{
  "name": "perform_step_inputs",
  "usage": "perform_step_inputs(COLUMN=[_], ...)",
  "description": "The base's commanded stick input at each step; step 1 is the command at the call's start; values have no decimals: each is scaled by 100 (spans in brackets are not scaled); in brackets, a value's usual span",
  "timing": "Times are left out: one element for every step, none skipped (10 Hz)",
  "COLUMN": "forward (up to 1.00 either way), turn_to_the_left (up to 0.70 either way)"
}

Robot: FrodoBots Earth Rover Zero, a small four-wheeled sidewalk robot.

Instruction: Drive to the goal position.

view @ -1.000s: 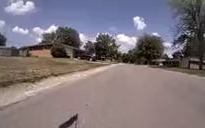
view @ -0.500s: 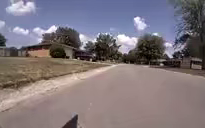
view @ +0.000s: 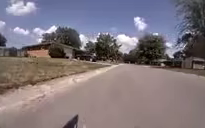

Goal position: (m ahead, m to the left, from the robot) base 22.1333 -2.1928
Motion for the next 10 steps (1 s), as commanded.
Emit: perform_step_inputs(forward=[100,100,100,100,100,100,100,100,100,100], turn_to_the_left=[-6,0,0,0,0,0,0,0,0,0])
